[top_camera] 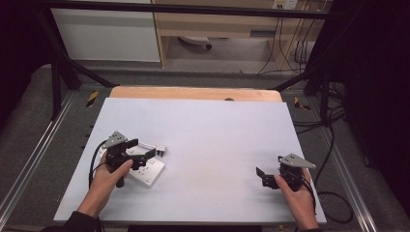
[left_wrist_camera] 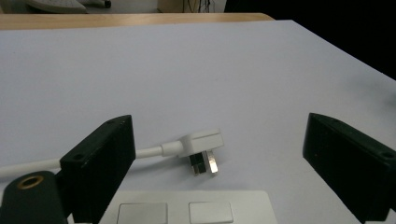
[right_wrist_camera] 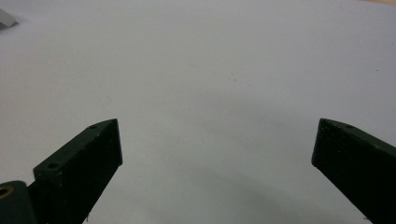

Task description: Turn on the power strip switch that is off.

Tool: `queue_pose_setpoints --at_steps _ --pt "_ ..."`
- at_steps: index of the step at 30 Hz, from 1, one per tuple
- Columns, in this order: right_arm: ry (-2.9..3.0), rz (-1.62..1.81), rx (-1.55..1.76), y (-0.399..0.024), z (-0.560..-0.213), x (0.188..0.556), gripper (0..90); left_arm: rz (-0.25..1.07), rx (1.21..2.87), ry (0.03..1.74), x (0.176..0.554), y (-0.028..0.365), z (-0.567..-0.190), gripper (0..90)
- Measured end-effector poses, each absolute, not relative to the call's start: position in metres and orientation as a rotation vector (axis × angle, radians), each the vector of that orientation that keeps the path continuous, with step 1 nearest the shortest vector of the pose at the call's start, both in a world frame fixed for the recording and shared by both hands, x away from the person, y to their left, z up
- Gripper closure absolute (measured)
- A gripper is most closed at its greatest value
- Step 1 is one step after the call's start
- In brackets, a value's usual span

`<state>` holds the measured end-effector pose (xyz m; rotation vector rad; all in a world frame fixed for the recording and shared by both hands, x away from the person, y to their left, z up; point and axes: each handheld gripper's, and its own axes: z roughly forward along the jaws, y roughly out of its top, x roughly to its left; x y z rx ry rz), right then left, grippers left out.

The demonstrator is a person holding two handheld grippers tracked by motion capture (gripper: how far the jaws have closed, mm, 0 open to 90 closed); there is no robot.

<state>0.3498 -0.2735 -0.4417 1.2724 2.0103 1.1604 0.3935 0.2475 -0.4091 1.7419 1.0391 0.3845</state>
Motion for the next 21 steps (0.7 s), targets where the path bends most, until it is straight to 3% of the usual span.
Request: queue_pose_setpoints --at_steps 21 --pt "2.004 1.166 1.284 -0.275 -0.442 0.351 2.2 0.41 1.728 1.024 0.381 0.262 -0.376 7.6"
